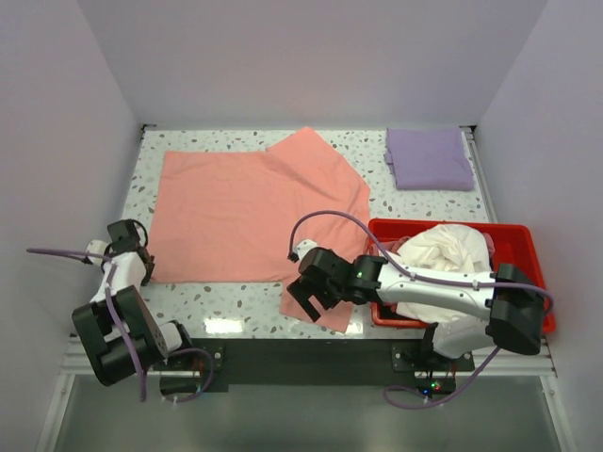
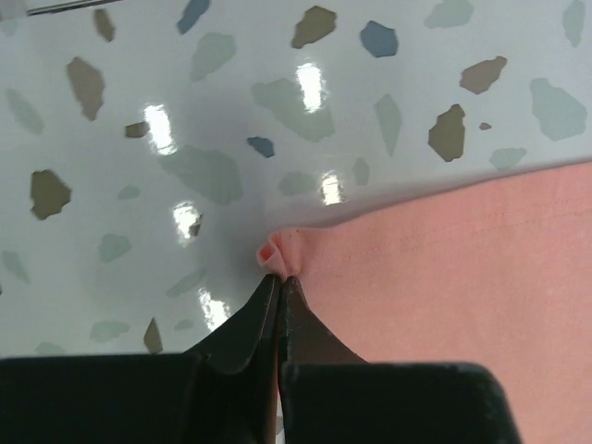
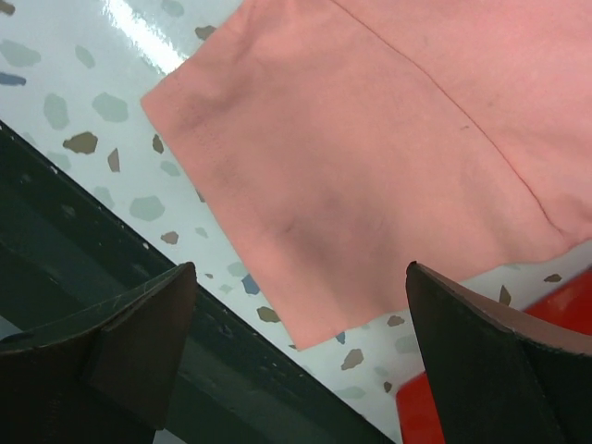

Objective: Fold and stack the t-shirts
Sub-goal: Fold the tshirt

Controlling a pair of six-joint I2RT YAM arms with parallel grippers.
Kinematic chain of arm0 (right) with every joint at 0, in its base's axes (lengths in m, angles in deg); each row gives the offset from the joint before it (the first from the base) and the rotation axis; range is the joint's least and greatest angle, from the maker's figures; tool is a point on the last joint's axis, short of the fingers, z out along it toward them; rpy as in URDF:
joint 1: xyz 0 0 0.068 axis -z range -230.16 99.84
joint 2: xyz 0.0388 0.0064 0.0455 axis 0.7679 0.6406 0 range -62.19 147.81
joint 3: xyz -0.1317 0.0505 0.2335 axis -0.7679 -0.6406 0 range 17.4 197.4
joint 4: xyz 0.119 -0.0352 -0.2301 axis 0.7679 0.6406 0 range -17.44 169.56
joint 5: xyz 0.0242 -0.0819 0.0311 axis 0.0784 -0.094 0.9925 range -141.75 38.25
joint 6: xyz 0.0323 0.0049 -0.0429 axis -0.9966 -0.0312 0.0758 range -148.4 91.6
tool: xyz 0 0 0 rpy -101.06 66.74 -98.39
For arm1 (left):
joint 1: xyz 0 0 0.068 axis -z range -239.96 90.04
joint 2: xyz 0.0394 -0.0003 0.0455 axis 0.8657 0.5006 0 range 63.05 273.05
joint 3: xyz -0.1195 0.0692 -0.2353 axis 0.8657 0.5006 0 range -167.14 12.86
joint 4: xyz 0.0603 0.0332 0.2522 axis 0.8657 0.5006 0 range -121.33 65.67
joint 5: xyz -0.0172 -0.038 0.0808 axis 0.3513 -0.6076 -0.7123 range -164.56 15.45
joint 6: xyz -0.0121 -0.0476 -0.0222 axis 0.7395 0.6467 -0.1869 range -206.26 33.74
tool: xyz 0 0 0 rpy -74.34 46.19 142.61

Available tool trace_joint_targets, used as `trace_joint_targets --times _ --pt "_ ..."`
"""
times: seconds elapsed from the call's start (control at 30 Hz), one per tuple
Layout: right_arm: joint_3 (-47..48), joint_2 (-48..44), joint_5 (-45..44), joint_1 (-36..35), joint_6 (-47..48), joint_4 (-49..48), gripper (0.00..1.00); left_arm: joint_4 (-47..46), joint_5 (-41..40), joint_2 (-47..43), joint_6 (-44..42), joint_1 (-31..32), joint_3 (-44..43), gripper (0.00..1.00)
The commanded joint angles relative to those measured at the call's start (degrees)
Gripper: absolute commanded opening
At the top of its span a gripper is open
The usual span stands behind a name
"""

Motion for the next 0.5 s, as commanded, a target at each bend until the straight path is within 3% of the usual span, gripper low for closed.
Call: trace_joint_targets --times 0.0,0.1,0.47 --pt "0.48 0.16 3.36 -0.74 5.83 2.0 0.98 6.18 -5.06 -4.57 6.03 -0.9 1.38 0.0" --pt "-0.93 1.39 8.03 -2.58 6.36 0.15 0.96 8.3 -5.33 -7.21 8.05 -1.08 1.73 0.0" --pt "-3.31 8.08 4.35 -6.28 5.3 -2.49 0.81 14.29 -5.94 -11.34 12.9 -0.99 1.91 0.0"
